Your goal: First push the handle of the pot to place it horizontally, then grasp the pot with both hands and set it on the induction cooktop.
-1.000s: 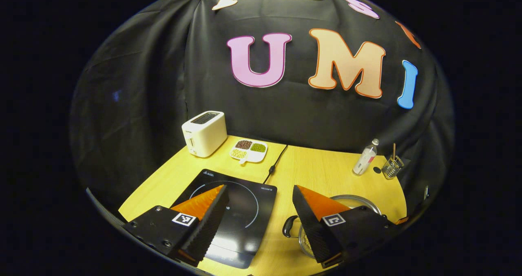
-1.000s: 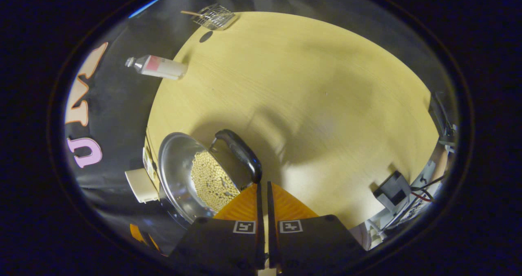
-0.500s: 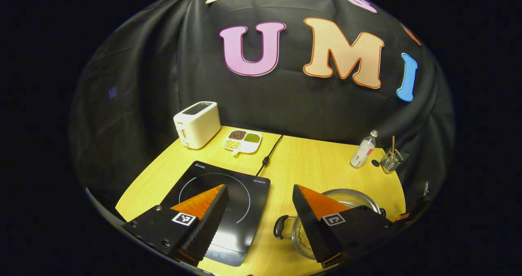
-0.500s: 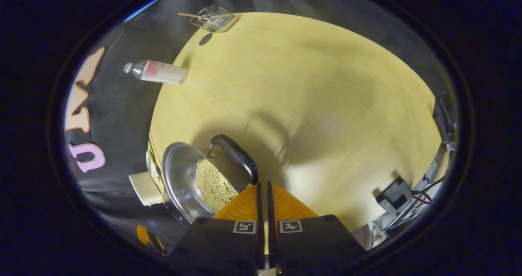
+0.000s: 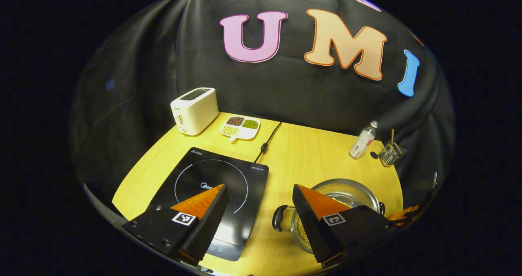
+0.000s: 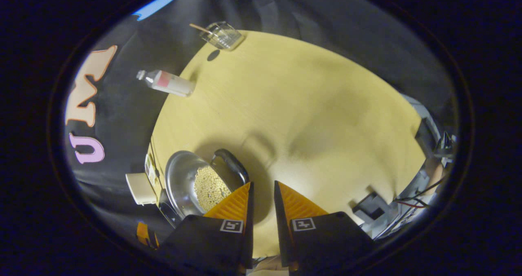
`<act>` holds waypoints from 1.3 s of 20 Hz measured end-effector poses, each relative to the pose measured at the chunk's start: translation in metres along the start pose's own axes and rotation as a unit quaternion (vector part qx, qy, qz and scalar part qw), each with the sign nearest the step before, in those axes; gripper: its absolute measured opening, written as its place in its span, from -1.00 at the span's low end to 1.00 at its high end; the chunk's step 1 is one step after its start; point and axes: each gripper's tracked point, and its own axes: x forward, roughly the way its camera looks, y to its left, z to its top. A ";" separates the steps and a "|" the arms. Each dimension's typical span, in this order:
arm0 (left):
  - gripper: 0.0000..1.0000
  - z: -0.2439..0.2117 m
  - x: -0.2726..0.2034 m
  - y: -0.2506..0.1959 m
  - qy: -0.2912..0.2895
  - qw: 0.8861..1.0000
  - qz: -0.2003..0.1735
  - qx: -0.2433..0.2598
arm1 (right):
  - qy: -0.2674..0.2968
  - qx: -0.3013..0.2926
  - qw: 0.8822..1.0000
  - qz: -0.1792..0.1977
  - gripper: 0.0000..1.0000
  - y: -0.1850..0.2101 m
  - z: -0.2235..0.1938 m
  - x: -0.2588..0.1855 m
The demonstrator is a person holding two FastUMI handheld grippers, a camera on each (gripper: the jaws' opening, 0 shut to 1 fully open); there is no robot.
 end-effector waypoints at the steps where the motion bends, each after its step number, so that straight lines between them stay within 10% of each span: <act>1: 0.94 -0.006 0.001 -0.003 0.012 1.000 -0.010 0.000 | -0.013 -0.018 1.000 0.004 -0.43 0.003 0.006 -0.004; 4: 0.93 -0.024 0.010 -0.003 0.058 0.998 -0.030 0.003 | -0.035 -0.073 0.997 0.021 0.69 0.021 0.029 -0.012; 7: 0.93 -0.039 0.021 -0.004 0.108 0.993 -0.049 -0.001 | -0.045 -0.099 0.993 0.055 1.00 0.049 0.040 -0.014; 16: 0.92 -0.091 0.048 -0.037 0.258 0.960 -0.110 0.019 | 0.041 -0.199 0.976 0.077 0.99 0.055 0.023 0.021; 26: 0.82 -0.131 0.075 -0.052 0.352 0.930 -0.099 0.022 | 0.142 -0.238 0.956 0.093 0.97 0.055 -0.005 0.059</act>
